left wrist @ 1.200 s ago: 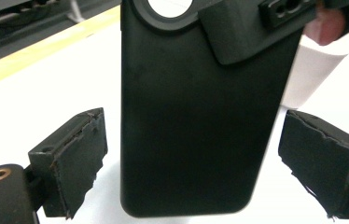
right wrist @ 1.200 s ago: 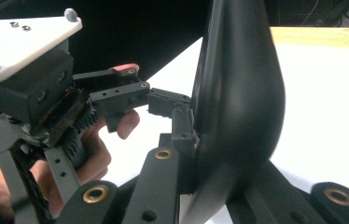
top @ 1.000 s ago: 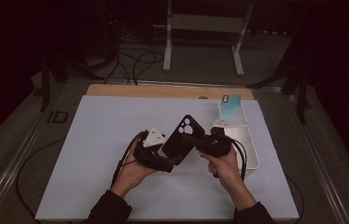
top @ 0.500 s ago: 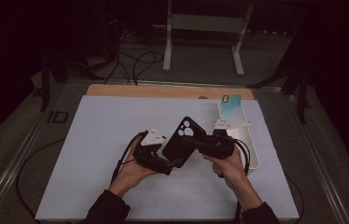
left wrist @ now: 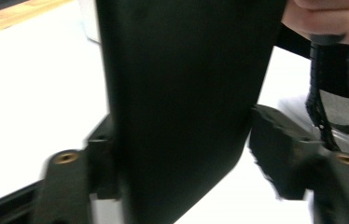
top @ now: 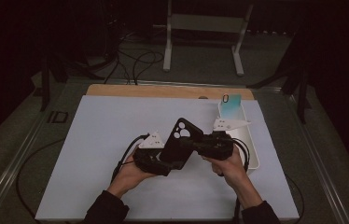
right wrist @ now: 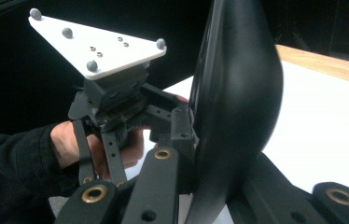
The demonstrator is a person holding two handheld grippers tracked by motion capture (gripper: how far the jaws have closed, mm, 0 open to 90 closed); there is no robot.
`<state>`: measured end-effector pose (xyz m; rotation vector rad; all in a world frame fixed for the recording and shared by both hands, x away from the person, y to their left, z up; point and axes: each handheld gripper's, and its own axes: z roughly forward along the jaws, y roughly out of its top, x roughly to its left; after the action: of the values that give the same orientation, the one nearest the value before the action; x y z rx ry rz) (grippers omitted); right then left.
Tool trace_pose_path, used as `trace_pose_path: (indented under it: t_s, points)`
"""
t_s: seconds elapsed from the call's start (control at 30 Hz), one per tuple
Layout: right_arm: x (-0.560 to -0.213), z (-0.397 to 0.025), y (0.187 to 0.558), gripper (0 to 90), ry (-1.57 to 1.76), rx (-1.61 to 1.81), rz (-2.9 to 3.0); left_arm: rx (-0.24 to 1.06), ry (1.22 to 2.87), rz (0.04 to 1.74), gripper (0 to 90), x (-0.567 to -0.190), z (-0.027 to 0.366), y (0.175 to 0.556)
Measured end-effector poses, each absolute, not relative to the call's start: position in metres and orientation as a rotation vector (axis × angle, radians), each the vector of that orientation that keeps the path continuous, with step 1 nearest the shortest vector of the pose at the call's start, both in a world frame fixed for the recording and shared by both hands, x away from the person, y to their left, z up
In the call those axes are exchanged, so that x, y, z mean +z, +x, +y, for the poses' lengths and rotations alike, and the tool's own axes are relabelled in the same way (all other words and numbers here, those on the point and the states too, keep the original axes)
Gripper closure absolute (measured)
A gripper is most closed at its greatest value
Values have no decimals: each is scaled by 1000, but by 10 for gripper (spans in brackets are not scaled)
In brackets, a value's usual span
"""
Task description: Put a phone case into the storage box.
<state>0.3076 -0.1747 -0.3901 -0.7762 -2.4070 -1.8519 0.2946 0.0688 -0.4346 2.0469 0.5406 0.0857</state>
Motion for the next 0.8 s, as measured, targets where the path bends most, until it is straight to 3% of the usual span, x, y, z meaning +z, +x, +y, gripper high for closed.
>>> trace_pose_path:
  t_s: [0.27,0.3,0.47,0.7,0.73,0.8]
  points:
    - [-387,-180,308,763,-738,-1851,-2464,87,2018,525,586,-435,73,295]
    - [-387,-181,308,693,-741,-1843,-2485,93,2018,523,665,-436,74,295]
    - [-388,-182,310,535,-766,-1854,-2465,82,2013,494,792,-437,72,293]
    - [-388,-180,310,426,-797,-1864,-2470,112,2015,484,797,-437,71,291]
    - [-388,-179,310,330,-808,-1864,-2482,125,2014,489,799,-436,72,290]
    - [-388,-178,309,260,-850,-1839,-2522,131,2007,501,800,-436,73,291]
